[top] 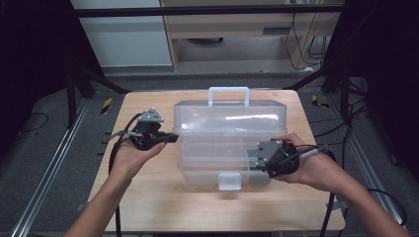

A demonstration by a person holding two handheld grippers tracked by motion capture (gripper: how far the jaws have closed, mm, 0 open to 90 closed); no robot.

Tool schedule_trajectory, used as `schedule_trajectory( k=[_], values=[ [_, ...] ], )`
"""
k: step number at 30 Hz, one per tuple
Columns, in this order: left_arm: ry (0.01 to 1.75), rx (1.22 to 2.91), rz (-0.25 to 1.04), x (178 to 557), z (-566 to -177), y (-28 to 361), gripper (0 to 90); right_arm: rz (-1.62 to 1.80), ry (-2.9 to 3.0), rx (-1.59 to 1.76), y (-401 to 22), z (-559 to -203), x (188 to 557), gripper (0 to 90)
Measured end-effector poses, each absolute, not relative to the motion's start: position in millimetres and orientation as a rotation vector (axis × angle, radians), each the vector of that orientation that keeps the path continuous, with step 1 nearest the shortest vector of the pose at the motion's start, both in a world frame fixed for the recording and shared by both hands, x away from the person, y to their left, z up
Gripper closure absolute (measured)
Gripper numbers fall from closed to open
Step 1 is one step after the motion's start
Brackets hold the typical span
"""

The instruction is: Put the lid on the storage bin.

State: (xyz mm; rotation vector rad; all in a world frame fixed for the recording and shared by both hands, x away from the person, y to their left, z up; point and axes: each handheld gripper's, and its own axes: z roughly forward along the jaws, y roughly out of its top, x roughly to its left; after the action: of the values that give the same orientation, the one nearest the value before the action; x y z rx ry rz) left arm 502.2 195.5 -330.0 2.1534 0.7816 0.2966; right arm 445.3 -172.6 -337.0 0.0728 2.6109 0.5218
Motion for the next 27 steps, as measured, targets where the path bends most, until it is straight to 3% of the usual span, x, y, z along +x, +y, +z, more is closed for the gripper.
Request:
schedule_trajectory(
  k=[7, 27],
  values=[
    [0.798, 2.149, 0.291, 498, -341, 199, 89.7, 0.567, 2.547, 0.183, -192, -341, 427, 32.3],
    [0.8, 2.134, 0.289, 491, -354, 203, 89.9, 0.564, 2.514, 0.426, -248, -362, 419, 22.8]
  ],
)
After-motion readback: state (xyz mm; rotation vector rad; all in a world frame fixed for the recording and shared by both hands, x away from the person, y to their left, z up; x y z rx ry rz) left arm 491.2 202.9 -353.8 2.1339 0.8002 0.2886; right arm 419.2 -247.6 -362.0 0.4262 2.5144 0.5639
